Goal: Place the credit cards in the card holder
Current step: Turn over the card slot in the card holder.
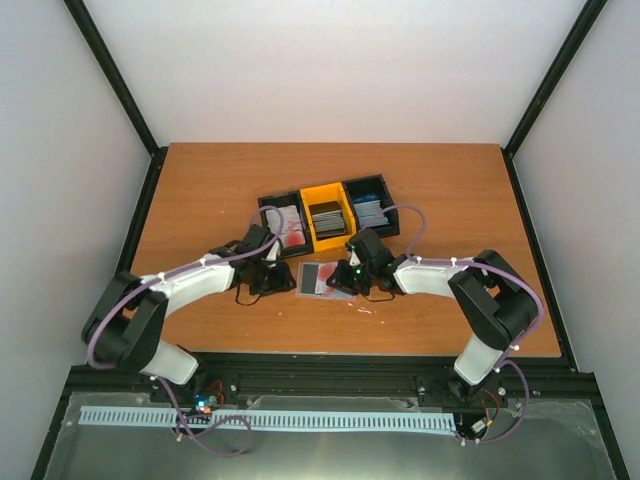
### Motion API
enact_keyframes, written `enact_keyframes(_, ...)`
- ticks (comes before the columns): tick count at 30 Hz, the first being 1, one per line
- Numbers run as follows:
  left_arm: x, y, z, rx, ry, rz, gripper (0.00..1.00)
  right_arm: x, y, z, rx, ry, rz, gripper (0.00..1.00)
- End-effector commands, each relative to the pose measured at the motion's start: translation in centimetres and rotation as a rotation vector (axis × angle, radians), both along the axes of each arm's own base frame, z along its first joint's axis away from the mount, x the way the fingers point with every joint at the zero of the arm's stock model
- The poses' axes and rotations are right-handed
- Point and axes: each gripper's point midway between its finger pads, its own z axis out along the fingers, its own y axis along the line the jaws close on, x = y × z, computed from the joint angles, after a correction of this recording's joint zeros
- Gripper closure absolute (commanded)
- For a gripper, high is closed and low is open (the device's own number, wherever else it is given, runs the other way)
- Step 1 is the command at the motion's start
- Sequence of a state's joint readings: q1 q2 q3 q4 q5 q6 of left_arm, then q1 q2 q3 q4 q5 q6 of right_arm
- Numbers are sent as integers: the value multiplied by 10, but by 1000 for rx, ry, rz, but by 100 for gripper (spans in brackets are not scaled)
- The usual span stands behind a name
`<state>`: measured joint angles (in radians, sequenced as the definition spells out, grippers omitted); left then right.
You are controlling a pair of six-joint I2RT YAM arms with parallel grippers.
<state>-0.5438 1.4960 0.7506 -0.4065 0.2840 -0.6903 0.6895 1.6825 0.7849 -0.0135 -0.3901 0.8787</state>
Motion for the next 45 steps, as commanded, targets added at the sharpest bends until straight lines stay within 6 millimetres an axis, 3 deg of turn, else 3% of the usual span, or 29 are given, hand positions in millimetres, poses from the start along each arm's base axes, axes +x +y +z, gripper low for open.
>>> enact_keyframes(1, 1, -18, 45, -139, -90, -40, 62, 1, -3, -1, 21, -15, 4, 84)
enact_keyframes(6, 3, -43, 61, -277, -112, -121, 64, 1, -2, -2, 31, -17, 9, 78)
enact_keyframes(17, 17, -66, 28, -311, -33, -157, 61, 1, -1, 1, 94, -34, 11, 60)
enact_keyframes(24, 29, -73, 29, -315, -30, -153, 73, 0, -2, 2, 131, -32, 0, 57)
enact_keyframes(33, 25, -67, -6, -254, 99, -75, 74, 1, -5, 1, 138, -35, -13, 52)
enact_keyframes(45, 21, -96, -1, -397, 129, -205, 77, -2, -4, 1, 174, -41, -10, 52)
